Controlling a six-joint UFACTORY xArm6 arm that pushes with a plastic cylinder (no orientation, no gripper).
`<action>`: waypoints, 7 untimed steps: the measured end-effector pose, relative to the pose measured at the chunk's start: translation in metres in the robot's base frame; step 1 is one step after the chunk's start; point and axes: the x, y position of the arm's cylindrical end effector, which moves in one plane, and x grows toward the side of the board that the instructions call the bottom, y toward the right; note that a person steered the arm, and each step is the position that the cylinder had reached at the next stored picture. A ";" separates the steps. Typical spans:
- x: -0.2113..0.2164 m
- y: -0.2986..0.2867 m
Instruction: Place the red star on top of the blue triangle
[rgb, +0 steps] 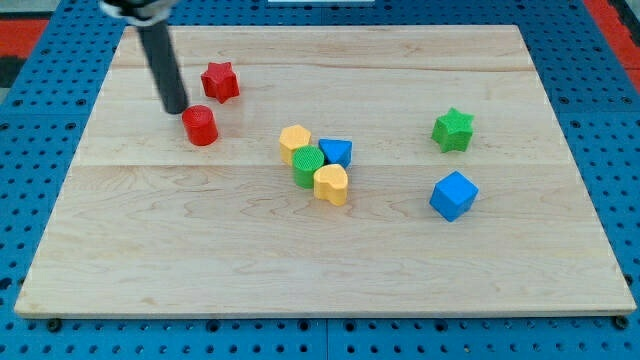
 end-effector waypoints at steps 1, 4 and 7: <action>-0.043 -0.007; -0.021 0.093; -0.032 0.140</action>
